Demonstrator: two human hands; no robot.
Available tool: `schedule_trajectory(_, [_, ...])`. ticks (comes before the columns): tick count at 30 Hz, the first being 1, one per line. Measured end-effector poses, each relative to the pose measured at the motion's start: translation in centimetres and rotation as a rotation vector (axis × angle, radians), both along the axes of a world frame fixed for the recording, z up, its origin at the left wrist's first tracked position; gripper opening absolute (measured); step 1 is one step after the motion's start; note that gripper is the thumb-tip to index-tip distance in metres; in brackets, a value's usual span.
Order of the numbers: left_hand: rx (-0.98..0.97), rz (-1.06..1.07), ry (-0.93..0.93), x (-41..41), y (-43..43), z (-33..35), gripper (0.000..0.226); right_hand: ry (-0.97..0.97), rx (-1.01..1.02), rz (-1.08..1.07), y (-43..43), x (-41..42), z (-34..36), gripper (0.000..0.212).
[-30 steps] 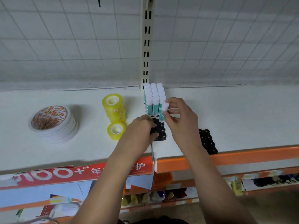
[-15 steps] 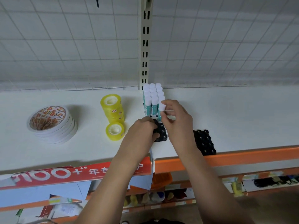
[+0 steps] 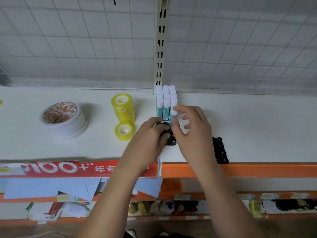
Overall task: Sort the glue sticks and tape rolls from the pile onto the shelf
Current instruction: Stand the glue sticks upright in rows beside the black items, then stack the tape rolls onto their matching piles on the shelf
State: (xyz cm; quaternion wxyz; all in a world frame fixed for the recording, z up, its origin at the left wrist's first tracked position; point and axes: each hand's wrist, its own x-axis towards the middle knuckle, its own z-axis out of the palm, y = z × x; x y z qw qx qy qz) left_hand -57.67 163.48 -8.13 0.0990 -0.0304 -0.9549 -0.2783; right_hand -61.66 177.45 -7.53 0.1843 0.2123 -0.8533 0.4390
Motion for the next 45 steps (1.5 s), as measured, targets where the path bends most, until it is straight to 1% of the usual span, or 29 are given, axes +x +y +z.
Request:
schedule_trajectory(3, [-0.114,0.111,0.108,1.7,-1.4,1.0,0.025,-0.011,0.103,0.084,-0.8,0.8,1.3,0.017])
schedule_trajectory(6, [-0.199,0.265,0.146,4.1,-4.1,2.2,0.022,-0.035,0.224,0.167,-2.6,1.5,2.0,0.018])
schedule_trajectory(8, [-0.201,0.358,0.141,6.0,-6.2,2.6,0.022,-0.044,0.288,0.248,-4.9,2.1,2.4,0.021])
schedule_trajectory(12, [-0.171,0.52,0.111,10.9,-11.4,2.9,0.025,-0.033,0.302,0.466,-11.5,4.8,2.9,0.022])
schedule_trajectory(16, [-0.18,0.685,0.065,16.3,-17.6,3.0,0.027,0.023,0.309,0.57,-19.5,8.3,3.1,0.021])
schedule_trajectory(18, [-0.205,0.748,0.022,18.7,-20.8,3.2,0.029,0.005,0.287,0.623,-23.7,10.1,2.9,0.019])
schedule_trajectory(21, [-0.248,0.79,-0.021,22.3,-25.8,3.6,0.031,-0.028,0.298,0.691,-29.8,13.0,2.4,0.02])
schedule_trajectory(25, [-0.288,0.809,-0.037,26.2,-32.2,4.0,0.031,-0.013,0.294,0.684,-37.2,16.2,1.9,0.02])
schedule_trajectory(28, [-0.292,0.803,-0.053,27.5,-36.3,4.3,0.032,-0.015,0.292,0.674,-41.5,17.8,1.6,0.022])
schedule_trajectory(35, [-0.311,0.764,-0.06,27.6,-42.8,4.8,0.034,-0.054,0.288,0.651,-47.6,19.2,1.6,0.023])
schedule_trajectory(42, [-0.273,0.845,0.007,27.1,-48.1,4.6,0.03,-0.003,0.255,0.687,-52.0,18.0,2.2,0.019])
schedule_trajectory(45, [-0.268,0.871,-0.002,27.4,-50.1,4.6,0.029,0.002,0.253,0.715,-54.5,18.1,2.9,0.018])
